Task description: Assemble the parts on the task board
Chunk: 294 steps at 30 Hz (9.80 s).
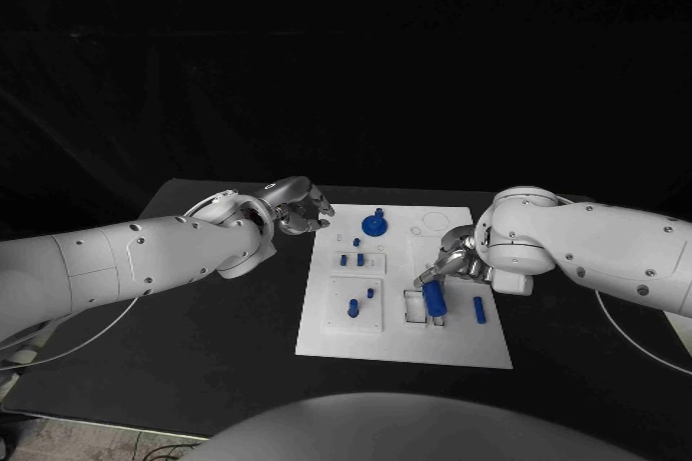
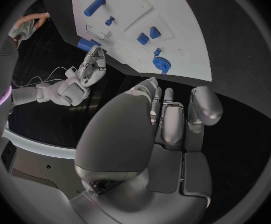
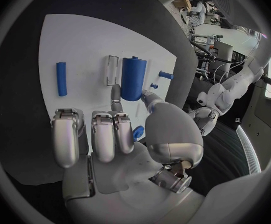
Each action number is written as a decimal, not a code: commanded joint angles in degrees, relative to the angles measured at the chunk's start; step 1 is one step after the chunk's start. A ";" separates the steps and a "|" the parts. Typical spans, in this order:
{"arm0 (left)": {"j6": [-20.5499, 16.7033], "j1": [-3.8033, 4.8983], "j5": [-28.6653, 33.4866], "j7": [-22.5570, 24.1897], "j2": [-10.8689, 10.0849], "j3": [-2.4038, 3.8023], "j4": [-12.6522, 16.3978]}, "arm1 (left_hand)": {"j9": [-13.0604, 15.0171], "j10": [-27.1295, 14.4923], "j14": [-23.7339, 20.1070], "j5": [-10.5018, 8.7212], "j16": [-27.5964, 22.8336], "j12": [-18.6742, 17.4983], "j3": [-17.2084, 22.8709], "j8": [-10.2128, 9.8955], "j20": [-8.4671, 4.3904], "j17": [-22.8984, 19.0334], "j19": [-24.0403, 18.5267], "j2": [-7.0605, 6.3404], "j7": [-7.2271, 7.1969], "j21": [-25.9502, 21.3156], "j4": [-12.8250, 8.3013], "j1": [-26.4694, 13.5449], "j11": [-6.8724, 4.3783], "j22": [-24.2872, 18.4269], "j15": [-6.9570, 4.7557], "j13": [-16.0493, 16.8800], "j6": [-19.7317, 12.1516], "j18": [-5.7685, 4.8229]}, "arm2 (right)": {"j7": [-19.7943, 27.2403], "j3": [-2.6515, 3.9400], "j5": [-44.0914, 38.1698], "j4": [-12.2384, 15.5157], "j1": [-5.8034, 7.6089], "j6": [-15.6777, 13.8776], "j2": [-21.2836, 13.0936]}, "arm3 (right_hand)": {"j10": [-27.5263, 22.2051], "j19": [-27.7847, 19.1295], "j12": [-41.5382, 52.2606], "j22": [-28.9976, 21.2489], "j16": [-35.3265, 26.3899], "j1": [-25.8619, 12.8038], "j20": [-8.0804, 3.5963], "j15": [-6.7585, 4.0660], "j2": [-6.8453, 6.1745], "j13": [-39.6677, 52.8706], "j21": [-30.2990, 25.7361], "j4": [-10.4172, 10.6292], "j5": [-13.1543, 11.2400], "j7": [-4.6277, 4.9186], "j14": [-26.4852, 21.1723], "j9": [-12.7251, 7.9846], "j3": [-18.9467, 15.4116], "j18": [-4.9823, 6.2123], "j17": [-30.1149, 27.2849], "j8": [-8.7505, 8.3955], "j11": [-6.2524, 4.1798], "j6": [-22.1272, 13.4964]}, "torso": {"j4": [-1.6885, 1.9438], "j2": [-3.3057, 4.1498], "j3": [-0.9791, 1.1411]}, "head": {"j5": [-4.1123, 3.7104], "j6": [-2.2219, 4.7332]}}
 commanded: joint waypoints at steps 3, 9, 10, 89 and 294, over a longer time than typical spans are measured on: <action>1.23 0.00 0.08 -0.34 0.16 0.04 0.02 | 0.08 -0.03 -0.25 0.36 -0.38 0.29 0.28 0.23 0.39 -0.08 -0.18 0.10 0.35 -0.32 -0.06 -0.55 0.37 7.68 0.31 -0.08 0.21 0.94 | -2.25 -0.02 2.60 -0.43 -0.26 0.67 1.16 | 5.97 1.25 0.22 12.23 0.20 -0.85 -0.10 0.21 0.22 15.09 -0.55 -0.08 -0.79 0.23 5.98 -0.03 0.83 0.41 15.08 -0.82 0.15 -0.41 | 0.00 0.01 0.05 | 0.05 0.00; 1.47 0.00 0.08 -0.54 0.13 0.04 0.06 | 0.06 -0.07 -0.32 0.38 -0.43 0.31 0.31 0.20 0.43 -0.18 -0.25 0.12 0.37 -0.48 -0.07 -0.57 0.41 7.64 0.35 -0.09 0.15 0.97 | -2.27 -0.02 2.51 -1.71 -0.73 0.70 2.66 | 5.97 0.97 0.22 12.08 0.20 -1.30 0.13 0.44 0.41 15.09 -1.01 0.05 -2.75 0.49 5.98 -0.17 1.06 0.52 15.08 -1.70 0.40 -0.59 | 0.03 0.02 0.06 | 0.00 0.00; 1.49 0.00 0.08 -0.55 0.13 0.04 0.06 | 0.06 -0.07 -0.32 0.38 -0.43 0.31 0.31 0.20 0.43 -0.18 -0.25 0.12 0.37 -0.48 -0.07 -0.57 0.41 7.64 0.35 -0.09 0.15 0.97 | -2.27 -0.02 2.41 -1.89 -0.81 0.73 2.84 | 5.97 0.89 0.22 12.03 0.20 -1.34 0.16 0.47 0.43 15.09 -1.14 0.05 -3.01 0.53 5.98 -0.20 1.09 0.55 15.08 -1.85 0.43 -0.63 | 0.03 0.04 0.07 | -0.01 0.00; 1.15 -0.01 0.07 0.05 -1.00 0.04 1.69 | 0.15 -0.04 -0.81 0.63 -0.71 0.70 0.73 0.40 0.77 -0.76 -0.61 0.51 0.40 -1.00 -0.22 -0.48 0.61 7.54 0.63 -0.10 0.58 1.07 | 9.43 0.00 -3.30 11.91 0.00 -13.77 -14.61 | 5.97 2.50 0.22 12.77 0.20 0.99 1.06 1.39 2.17 15.09 0.50 2.95 -5.25 2.09 5.98 -1.08 -6.85 0.05 15.08 -7.00 1.68 -3.86 | 0.09 -0.23 -0.10 | 0.60 0.00; 6.22 -0.72 -0.01 -3.26 -0.59 0.04 0.90 | 0.16 0.20 -1.66 1.89 -1.23 1.28 1.83 0.44 1.22 -2.10 -1.48 0.99 0.78 -2.79 -0.28 -0.02 0.98 7.12 0.98 -0.22 0.70 1.46 | 15.68 -0.17 -5.24 11.84 -3.51 -20.71 -13.64 | 5.97 2.44 0.22 12.39 0.20 -0.38 -0.59 -0.32 1.12 15.09 -1.52 -1.59 -7.59 0.63 5.98 -3.13 3.58 0.35 15.08 -7.90 0.10 0.09 | 0.20 -0.15 -0.11 | 0.98 0.00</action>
